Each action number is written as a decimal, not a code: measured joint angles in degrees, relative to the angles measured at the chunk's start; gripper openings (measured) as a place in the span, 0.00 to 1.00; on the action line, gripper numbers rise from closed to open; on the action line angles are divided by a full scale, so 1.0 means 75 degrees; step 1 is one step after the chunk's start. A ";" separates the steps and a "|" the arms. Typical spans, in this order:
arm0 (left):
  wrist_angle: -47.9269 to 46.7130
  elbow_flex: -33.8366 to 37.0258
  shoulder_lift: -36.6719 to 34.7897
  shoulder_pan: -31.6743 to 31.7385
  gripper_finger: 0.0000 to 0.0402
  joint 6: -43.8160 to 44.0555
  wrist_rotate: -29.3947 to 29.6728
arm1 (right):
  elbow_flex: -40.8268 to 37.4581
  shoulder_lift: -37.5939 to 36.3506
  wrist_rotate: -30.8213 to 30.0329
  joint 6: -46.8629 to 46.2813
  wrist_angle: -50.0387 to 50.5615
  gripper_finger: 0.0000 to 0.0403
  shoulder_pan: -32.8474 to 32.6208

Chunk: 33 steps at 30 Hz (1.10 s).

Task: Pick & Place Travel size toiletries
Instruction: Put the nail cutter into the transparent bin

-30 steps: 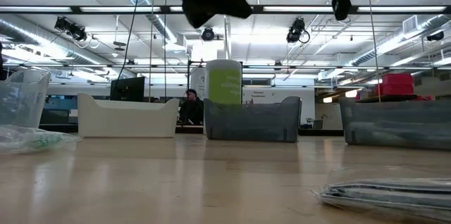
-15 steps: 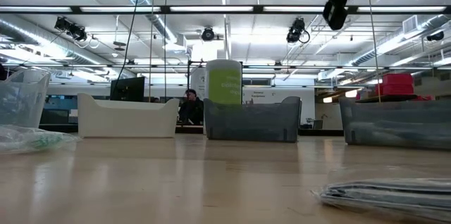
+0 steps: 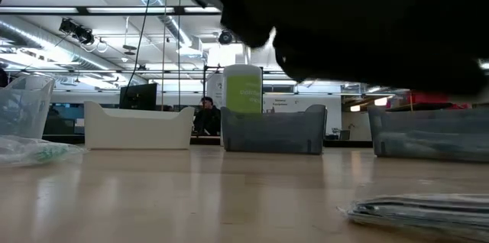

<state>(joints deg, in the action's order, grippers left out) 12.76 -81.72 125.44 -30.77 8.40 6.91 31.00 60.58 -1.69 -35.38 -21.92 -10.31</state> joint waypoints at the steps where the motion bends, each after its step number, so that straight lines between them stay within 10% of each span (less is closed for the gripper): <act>1: -0.0160 -0.0219 0.0170 0.0009 0.47 -0.0091 -0.0055 | 0.0001 0.0022 0.0009 0.0000 0.0029 0.20 -0.0058; 13: -0.2020 -0.0620 0.0623 -0.0014 0.45 -0.0212 0.0638 | 0.0001 0.0154 0.0041 -0.0030 -0.0327 0.20 -0.0347; 25: -0.2818 -0.0955 0.0590 0.0213 0.10 -0.0618 0.0210 | -0.0001 0.0154 0.0044 -0.0029 -0.0367 0.20 -0.0347; 33: -0.7309 -0.2322 0.0264 0.0087 0.09 0.0133 0.0798 | 0.0001 0.0151 0.0044 -0.0029 -0.0334 0.20 -0.0347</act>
<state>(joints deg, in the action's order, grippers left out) -42.06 -99.13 127.42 -30.12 9.40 12.90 31.00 61.71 -1.37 -35.59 -24.43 -12.91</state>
